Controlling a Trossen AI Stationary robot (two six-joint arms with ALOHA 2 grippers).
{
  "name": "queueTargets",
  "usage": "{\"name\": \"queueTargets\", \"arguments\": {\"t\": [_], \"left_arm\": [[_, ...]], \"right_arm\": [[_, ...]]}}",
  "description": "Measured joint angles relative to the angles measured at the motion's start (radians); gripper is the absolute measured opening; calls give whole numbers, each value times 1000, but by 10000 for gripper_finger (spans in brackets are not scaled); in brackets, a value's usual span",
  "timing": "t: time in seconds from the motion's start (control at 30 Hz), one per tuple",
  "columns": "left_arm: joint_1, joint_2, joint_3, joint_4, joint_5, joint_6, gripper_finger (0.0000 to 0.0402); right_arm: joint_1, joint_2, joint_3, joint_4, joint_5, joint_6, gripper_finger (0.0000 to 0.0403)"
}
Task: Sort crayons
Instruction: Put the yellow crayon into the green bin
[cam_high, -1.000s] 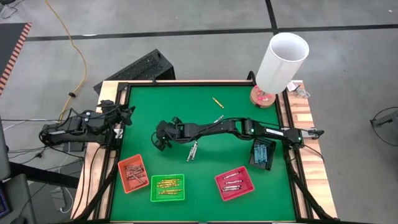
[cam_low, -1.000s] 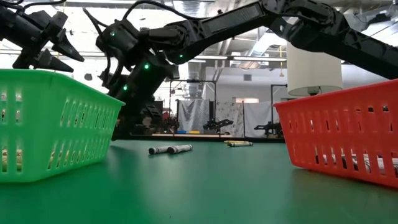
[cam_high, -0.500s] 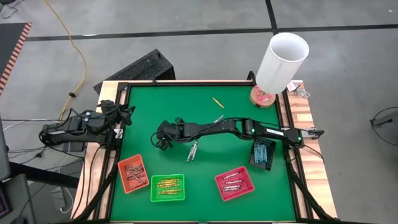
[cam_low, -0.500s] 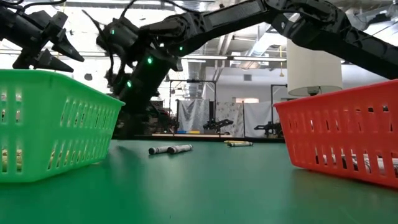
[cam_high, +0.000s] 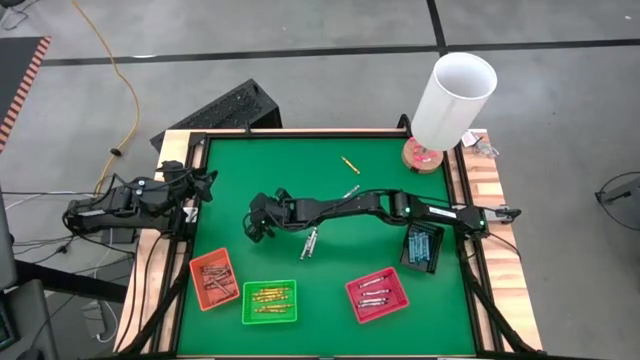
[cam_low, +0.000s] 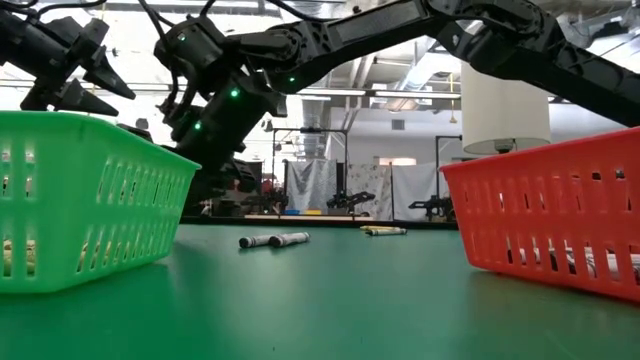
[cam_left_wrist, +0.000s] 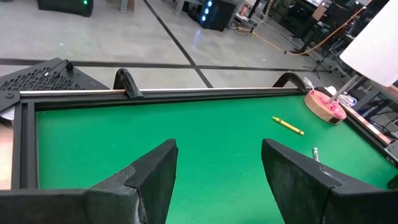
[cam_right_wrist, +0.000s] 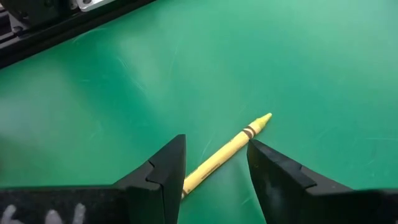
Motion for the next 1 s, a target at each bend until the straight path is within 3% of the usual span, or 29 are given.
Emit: {"name": "queueTargets", "arguments": {"t": [0.5, 1.0], "left_arm": [[0, 0, 0, 0, -3, 0, 223], [0, 0, 0, 0, -2, 0, 223]], "right_arm": [[-11, 43, 1, 41, 4, -18, 189], [-5, 43, 3, -65, 7, 0, 186]]}}
